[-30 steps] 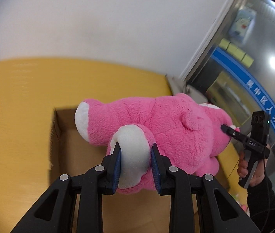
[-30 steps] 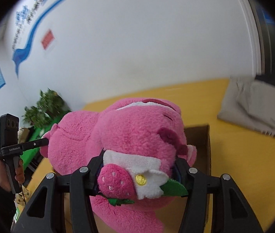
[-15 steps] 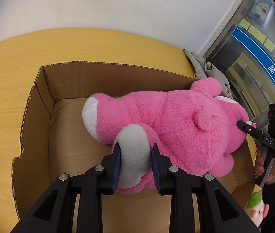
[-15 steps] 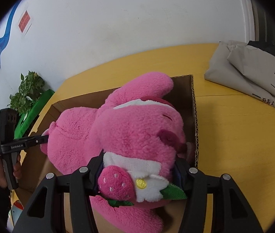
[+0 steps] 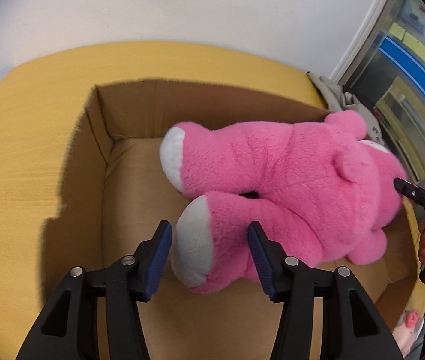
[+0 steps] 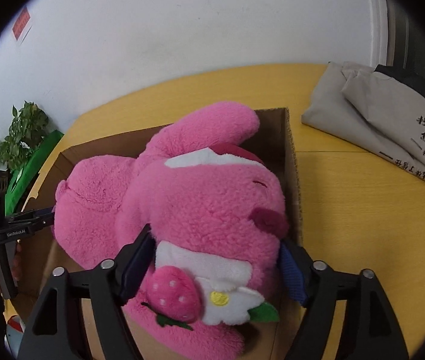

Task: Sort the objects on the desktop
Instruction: 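Lift the pink bear into the cardboard box and open the right gripper, then withdraw the right gripper and move the left gripper toward the blue bear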

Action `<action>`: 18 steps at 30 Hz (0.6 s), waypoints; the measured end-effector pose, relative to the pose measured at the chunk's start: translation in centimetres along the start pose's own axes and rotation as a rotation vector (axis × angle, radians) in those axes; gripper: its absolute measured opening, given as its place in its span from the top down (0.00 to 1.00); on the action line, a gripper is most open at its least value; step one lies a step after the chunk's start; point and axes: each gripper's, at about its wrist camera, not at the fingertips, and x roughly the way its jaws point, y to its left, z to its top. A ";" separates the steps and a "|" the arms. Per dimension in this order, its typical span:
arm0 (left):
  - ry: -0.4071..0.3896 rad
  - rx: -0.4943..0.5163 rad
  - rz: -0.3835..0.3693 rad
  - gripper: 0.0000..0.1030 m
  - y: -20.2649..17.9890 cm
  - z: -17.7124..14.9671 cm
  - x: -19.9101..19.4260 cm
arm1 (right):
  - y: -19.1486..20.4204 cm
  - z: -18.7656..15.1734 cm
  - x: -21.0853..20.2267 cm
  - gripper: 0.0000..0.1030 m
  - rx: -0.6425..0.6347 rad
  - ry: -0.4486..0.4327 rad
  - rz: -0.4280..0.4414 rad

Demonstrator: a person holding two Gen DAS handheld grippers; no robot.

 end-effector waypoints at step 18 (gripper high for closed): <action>0.105 0.169 -0.041 0.24 -1.0 -13.0 -7.4 | 3.4 -13.2 -7.3 0.31 -0.126 0.208 0.034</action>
